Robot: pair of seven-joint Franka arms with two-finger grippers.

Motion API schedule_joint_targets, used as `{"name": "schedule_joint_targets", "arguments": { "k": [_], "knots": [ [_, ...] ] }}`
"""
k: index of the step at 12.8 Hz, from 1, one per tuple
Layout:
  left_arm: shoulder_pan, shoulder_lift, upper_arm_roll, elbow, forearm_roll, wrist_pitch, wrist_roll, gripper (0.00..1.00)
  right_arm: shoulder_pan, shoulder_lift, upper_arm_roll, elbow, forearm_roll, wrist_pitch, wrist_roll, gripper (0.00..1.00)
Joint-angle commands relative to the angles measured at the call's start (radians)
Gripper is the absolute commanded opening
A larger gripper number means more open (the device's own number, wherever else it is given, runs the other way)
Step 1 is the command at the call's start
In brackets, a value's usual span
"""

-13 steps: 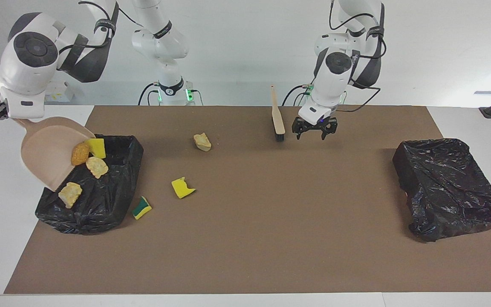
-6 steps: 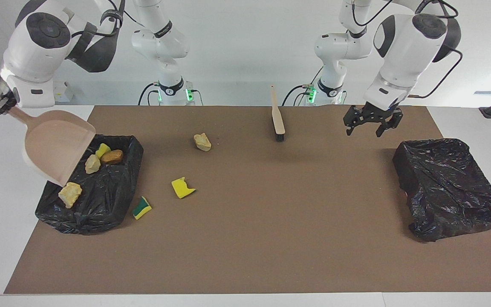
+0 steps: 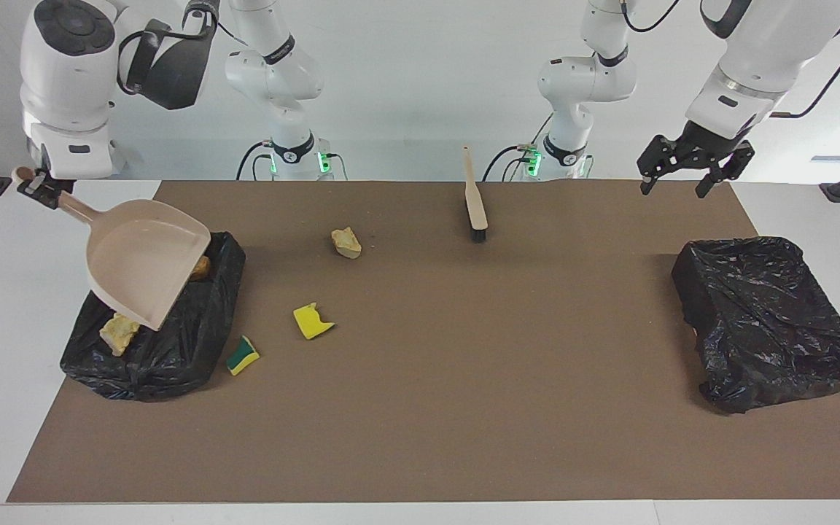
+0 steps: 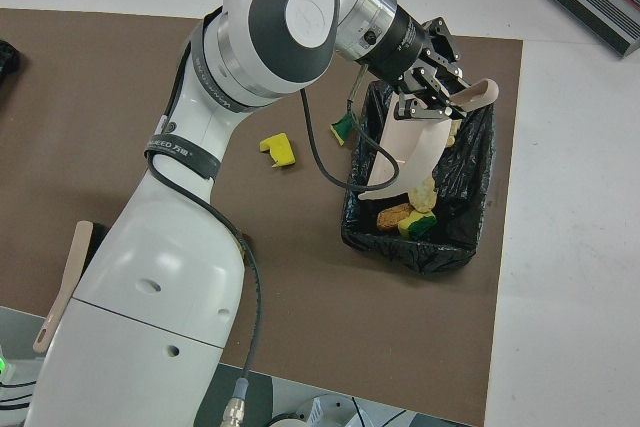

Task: Sweep and dump trash in bin
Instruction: 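Tilt the dustpan with the right gripper to dump debris into the bin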

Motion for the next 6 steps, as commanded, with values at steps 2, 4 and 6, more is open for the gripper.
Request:
{"name": "schedule_joint_targets", "arguments": {
  "k": [2, 4, 6],
  "knots": [
    [-0.052, 0.028, 0.048, 0.067, 0.029, -0.099, 0.012, 1.00, -0.012, -0.027, -0.007, -0.003, 0.174, -0.059, 0.278, 0.00],
    [-0.052, 0.013, 0.049, 0.064, 0.027, -0.111, 0.012, 1.00, 0.001, -0.046, 0.003, -0.021, 0.249, -0.085, 0.485, 0.00],
    [-0.049, 0.008, 0.054, 0.064, 0.029, -0.116, 0.012, 1.00, 0.037, -0.059, 0.005, -0.041, 0.321, -0.105, 0.680, 0.00]
  ]
}}
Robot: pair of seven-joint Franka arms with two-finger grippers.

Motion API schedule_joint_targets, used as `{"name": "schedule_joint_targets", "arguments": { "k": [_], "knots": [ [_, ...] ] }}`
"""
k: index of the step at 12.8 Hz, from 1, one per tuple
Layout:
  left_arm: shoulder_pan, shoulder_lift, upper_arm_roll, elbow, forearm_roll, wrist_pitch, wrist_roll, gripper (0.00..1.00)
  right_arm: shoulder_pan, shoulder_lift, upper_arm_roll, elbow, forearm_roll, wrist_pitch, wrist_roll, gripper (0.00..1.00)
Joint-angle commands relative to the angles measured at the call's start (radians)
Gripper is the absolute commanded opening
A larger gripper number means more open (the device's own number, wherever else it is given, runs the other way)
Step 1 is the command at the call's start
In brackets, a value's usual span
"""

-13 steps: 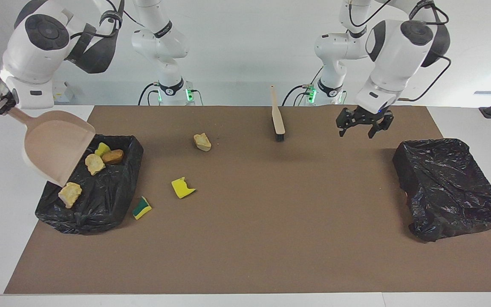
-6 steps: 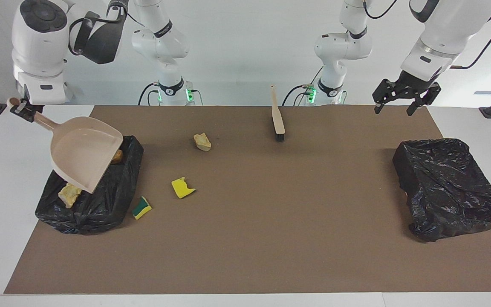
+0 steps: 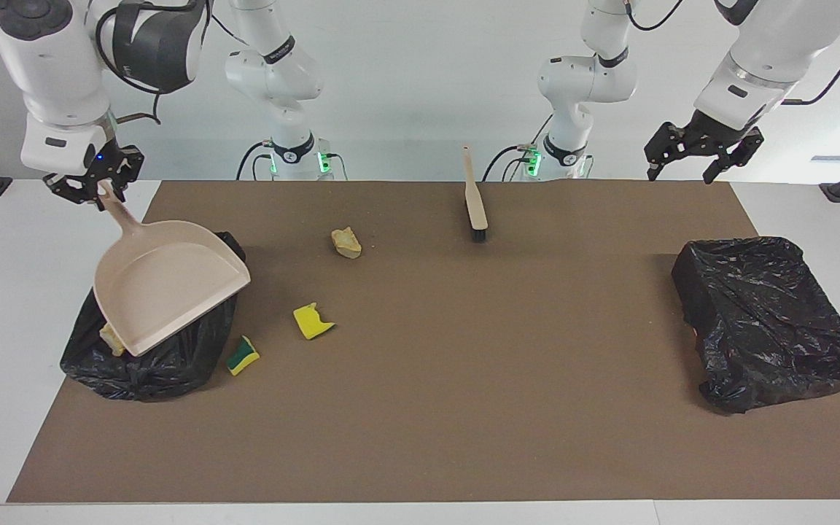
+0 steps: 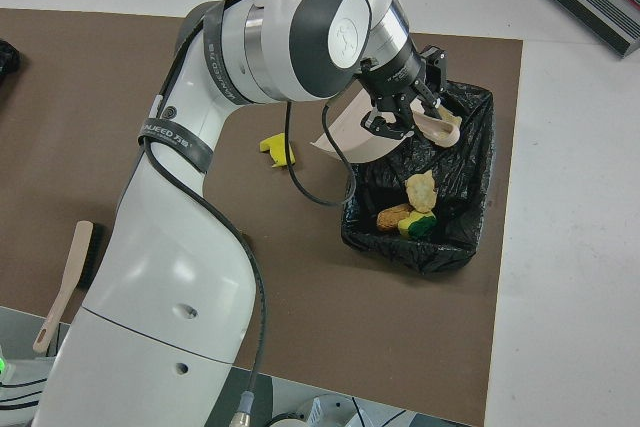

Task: Sweep and dump trash in bin
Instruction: 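Tilt the dustpan with the right gripper to dump debris into the bin, then bring the empty dustpan back with the right gripper and set it down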

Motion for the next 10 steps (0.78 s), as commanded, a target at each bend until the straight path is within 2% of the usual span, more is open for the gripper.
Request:
{"name": "schedule_joint_targets", "arguments": {
  "k": [1, 5, 10],
  "knots": [
    [-0.014, -0.006, 0.022, 0.016, 0.023, -0.025, 0.010, 1.00, 0.041, -0.045, 0.006, -0.051, 0.099, -0.018, 0.249, 0.00],
    [-0.011, -0.018, 0.029, 0.001, 0.023, 0.012, 0.000, 1.00, 0.178, -0.019, 0.006, -0.058, 0.209, 0.005, 0.600, 0.00],
    [-0.010, -0.019, 0.027, 0.001, 0.023, 0.008, -0.004, 1.00, 0.353, 0.070, 0.006, -0.049, 0.274, 0.148, 0.895, 0.00]
  ]
}}
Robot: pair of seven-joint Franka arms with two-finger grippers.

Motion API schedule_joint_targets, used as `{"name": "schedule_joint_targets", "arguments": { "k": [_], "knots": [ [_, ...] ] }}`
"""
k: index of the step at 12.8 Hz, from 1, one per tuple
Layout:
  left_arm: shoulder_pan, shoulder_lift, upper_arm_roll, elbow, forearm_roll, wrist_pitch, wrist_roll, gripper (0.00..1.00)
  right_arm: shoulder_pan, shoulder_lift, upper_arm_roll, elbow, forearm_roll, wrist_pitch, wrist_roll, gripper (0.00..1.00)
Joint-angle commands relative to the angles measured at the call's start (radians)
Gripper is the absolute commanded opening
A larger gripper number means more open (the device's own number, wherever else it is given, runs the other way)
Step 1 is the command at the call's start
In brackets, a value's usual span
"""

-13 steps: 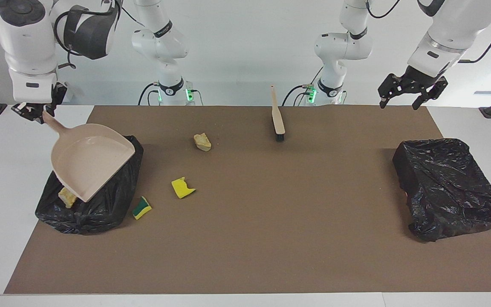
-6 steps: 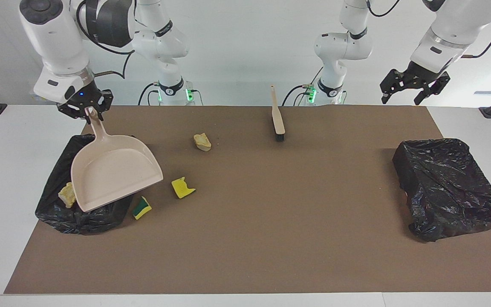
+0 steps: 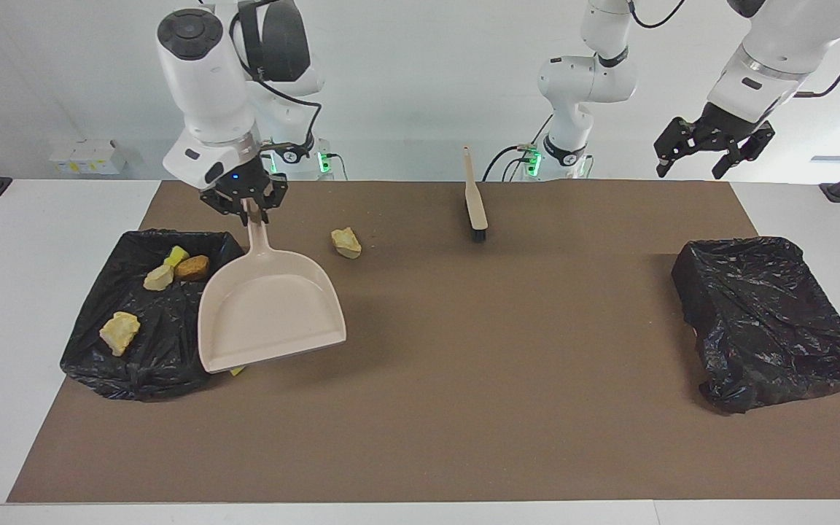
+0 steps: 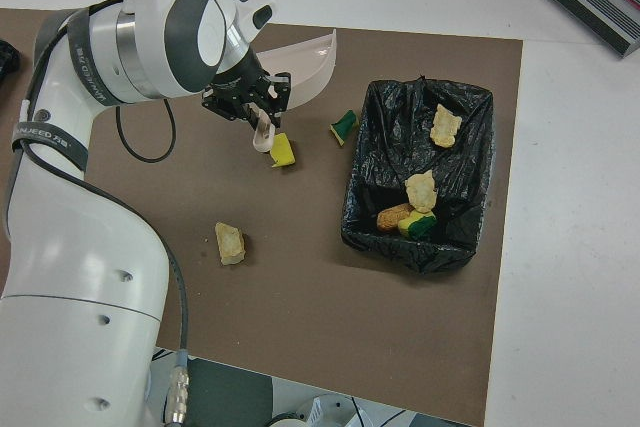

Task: Sweep and dump trash in bin
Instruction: 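Bring the empty dustpan back with the right gripper and set it down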

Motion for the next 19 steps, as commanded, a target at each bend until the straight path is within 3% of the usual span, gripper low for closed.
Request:
{"name": "schedule_joint_targets", "arguments": {
  "k": [1, 5, 9, 14, 17, 19],
  "knots": [
    [-0.010, -0.012, 0.006, -0.001, 0.022, 0.004, 0.005, 1.00, 0.085, 0.054, -0.007, 0.006, 0.032, 0.091, 0.134, 0.00],
    [-0.003, -0.009, 0.008, -0.001, 0.018, 0.005, 0.011, 1.00, 0.234, 0.181, -0.007, 0.027, 0.056, 0.242, 0.403, 0.00],
    [0.012, -0.006, 0.006, -0.001, 0.015, 0.005, 0.017, 1.00, 0.342, 0.284, -0.007, 0.041, 0.053, 0.354, 0.497, 0.00],
    [0.027, -0.007, -0.008, -0.001, 0.013, 0.004, 0.040, 1.00, 0.445, 0.367, -0.007, 0.041, 0.058, 0.460, 0.621, 0.00],
    [0.030, -0.007, -0.008, -0.001, 0.013, 0.002, 0.042, 1.00, 0.471, 0.372, -0.007, 0.031, 0.066, 0.495, 0.638, 0.00],
    [0.030, -0.009, -0.009, -0.001, 0.013, 0.001, 0.042, 1.00, 0.479, 0.366, -0.007, 0.015, 0.064, 0.484, 0.641, 0.54]
  ]
}}
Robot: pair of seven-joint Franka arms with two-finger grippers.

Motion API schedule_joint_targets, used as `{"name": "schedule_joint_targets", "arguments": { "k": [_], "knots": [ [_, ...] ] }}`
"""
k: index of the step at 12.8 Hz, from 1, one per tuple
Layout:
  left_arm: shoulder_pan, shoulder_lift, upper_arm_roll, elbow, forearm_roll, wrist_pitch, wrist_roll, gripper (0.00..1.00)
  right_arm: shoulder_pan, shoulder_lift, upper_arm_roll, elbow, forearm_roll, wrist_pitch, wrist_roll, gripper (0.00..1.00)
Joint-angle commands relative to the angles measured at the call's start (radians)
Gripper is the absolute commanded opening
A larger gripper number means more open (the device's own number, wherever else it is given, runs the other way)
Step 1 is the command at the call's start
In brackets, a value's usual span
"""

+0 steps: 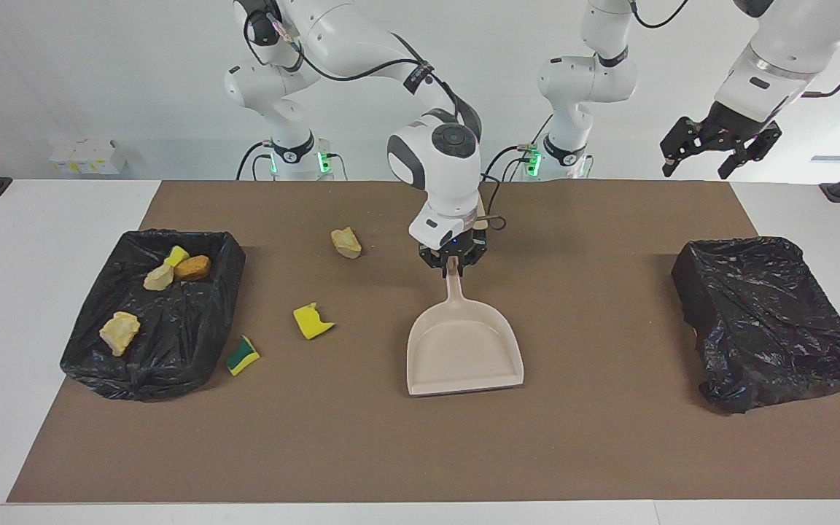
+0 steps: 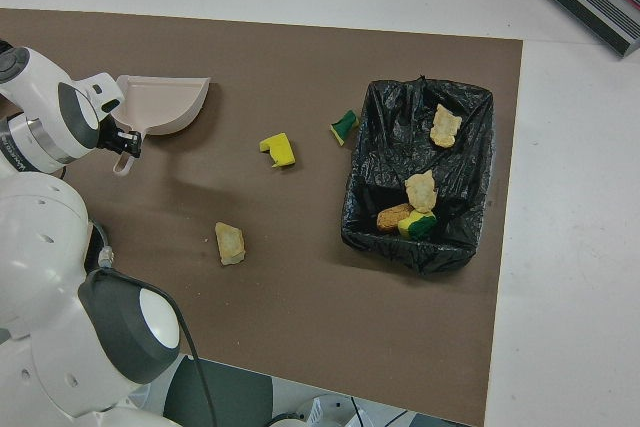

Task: Sweep and dump trash in bin
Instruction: 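Bring the empty dustpan back with the right gripper and set it down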

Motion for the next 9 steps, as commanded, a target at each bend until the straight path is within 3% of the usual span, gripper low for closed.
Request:
{"name": "schedule_joint_targets", "arguments": {
  "k": [1, 9],
  "knots": [
    [0.015, -0.008, -0.012, -0.001, 0.013, -0.001, 0.015, 1.00, 0.006, -0.009, -0.005, -0.003, 0.018, -0.015, 0.016, 1.00],
    [0.015, -0.010, -0.015, -0.002, 0.012, -0.007, 0.012, 1.00, 0.069, -0.135, 0.009, -0.046, 0.024, -0.153, 0.093, 1.00]
  ]
}}
